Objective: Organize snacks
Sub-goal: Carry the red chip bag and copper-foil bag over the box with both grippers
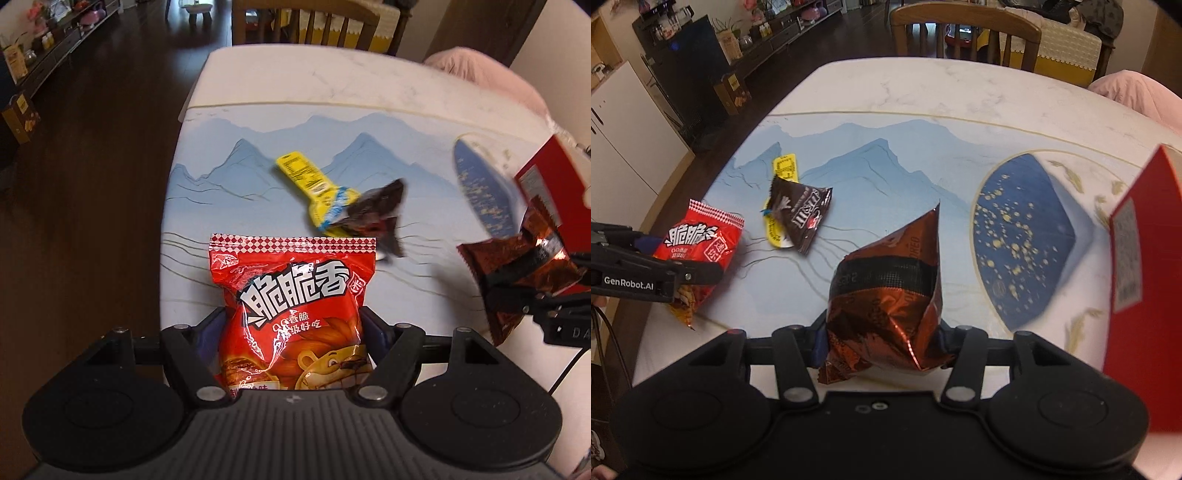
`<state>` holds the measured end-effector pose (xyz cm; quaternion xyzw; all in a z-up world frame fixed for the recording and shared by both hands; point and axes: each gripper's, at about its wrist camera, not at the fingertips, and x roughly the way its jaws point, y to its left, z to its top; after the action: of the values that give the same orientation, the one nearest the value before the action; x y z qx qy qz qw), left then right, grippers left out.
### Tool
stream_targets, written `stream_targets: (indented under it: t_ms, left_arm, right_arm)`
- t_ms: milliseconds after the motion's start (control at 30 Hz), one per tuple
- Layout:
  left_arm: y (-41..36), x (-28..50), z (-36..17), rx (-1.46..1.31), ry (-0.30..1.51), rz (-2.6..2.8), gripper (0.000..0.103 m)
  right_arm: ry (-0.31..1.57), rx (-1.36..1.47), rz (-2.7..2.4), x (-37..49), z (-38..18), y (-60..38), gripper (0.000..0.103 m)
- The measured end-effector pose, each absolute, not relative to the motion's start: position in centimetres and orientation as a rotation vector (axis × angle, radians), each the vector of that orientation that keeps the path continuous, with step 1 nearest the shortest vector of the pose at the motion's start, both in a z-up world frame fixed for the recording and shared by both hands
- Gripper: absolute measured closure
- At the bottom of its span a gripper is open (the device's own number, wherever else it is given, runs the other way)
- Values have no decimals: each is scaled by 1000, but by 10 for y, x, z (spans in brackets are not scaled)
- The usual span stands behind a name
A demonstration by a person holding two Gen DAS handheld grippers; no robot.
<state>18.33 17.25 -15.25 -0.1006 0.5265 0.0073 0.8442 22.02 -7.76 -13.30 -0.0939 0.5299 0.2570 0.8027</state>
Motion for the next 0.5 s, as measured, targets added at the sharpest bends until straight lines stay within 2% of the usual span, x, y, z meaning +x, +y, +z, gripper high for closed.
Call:
stream_targets:
  t_ms: [500]
  left_arm:
    - [75,159,-68,-171,1001,-73,28]
  right_arm:
    - [1023,-111,520,186,-55,-174,53]
